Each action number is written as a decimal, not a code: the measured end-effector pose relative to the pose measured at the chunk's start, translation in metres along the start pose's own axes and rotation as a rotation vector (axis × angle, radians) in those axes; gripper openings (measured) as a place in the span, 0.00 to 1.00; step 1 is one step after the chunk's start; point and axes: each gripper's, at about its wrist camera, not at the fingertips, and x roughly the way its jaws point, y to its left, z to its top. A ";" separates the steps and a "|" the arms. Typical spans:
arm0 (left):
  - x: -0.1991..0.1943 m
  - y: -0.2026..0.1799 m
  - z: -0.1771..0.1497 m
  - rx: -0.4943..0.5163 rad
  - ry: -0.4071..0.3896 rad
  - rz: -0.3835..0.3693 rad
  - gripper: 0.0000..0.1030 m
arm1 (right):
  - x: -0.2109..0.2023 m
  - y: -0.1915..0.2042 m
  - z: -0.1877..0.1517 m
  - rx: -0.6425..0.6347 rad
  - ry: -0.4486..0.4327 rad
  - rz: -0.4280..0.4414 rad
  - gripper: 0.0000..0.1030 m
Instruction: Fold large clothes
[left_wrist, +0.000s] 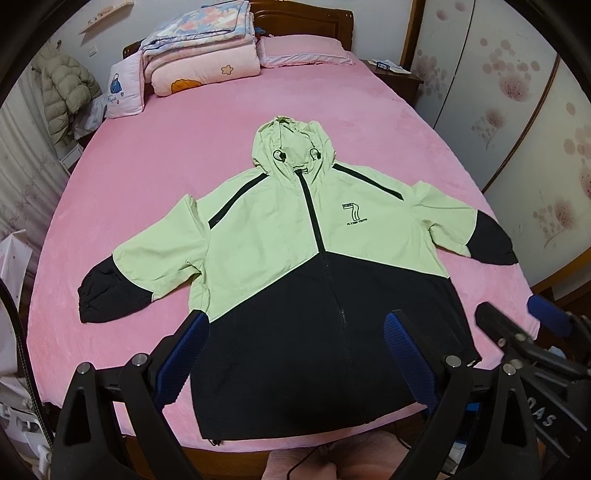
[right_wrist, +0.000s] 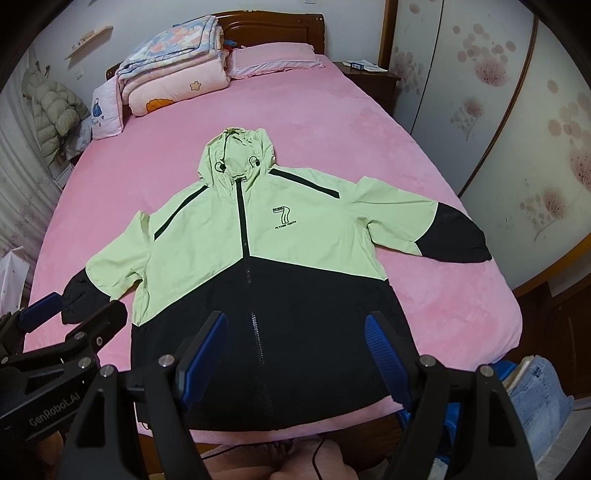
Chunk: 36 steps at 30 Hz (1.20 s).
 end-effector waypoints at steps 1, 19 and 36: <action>0.000 0.001 0.000 0.001 0.003 -0.003 0.92 | -0.002 0.001 0.000 0.003 -0.010 0.001 0.75; 0.000 0.010 0.002 0.019 -0.001 -0.017 0.92 | -0.012 0.012 0.000 -0.006 -0.050 -0.006 0.75; 0.002 0.006 0.005 0.053 -0.002 -0.021 0.92 | -0.011 0.008 -0.005 0.023 -0.042 0.018 0.81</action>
